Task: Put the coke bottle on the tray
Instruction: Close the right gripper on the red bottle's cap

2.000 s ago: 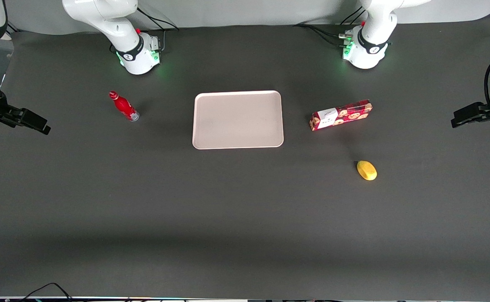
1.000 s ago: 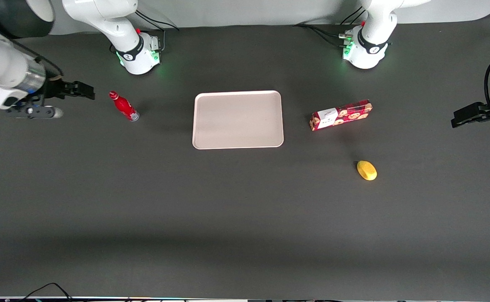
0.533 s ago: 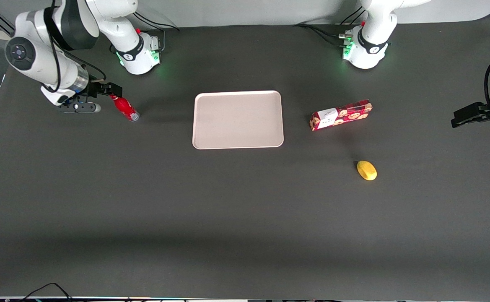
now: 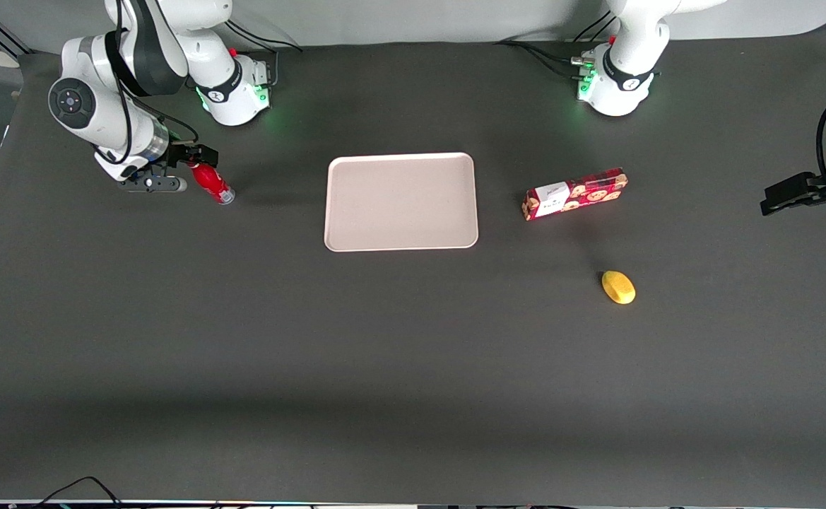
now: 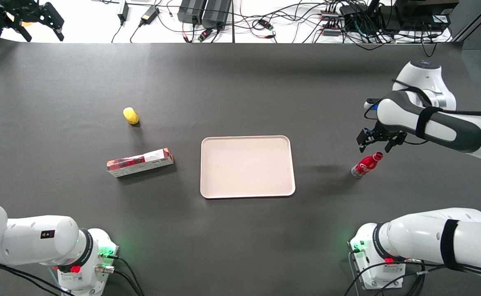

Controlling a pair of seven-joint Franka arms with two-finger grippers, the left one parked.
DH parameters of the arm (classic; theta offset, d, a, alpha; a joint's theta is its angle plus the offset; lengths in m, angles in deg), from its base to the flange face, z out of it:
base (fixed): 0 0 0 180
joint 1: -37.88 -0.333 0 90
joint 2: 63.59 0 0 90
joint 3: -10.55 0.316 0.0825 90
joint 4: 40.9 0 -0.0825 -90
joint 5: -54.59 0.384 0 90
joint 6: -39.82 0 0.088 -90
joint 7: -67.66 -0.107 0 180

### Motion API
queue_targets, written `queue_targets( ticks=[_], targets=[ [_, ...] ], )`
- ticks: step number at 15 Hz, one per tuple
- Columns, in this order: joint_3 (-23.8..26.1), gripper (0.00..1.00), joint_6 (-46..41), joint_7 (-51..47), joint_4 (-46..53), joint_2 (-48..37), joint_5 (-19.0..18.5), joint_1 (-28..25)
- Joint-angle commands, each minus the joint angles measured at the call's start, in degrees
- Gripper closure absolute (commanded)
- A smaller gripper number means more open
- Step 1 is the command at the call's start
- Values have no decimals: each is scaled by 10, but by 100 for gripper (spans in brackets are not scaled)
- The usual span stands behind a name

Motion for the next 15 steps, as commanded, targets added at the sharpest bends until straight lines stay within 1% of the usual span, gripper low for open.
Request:
queue_targets(
  ticks=[1,3,4,6,7,9,11,12,15],
  targets=[
    [1,0,20,13,-29,-20,-10,7],
    [-1,1,21,15,-36,-21,-10,7],
    [-1,11,21,16,-37,-22,-12,7],
    [-3,46,21,16,-40,-25,-17,7],
    [-4,61,21,16,-41,-25,-17,7],
    [-4,84,20,16,-41,-25,-17,7],
    [-4,97,20,16,-40,-25,-17,7],
    [-4,100,20,16,-39,-25,-17,7],
    [-5,100,9,19,-22,-20,-17,6]
  ],
)
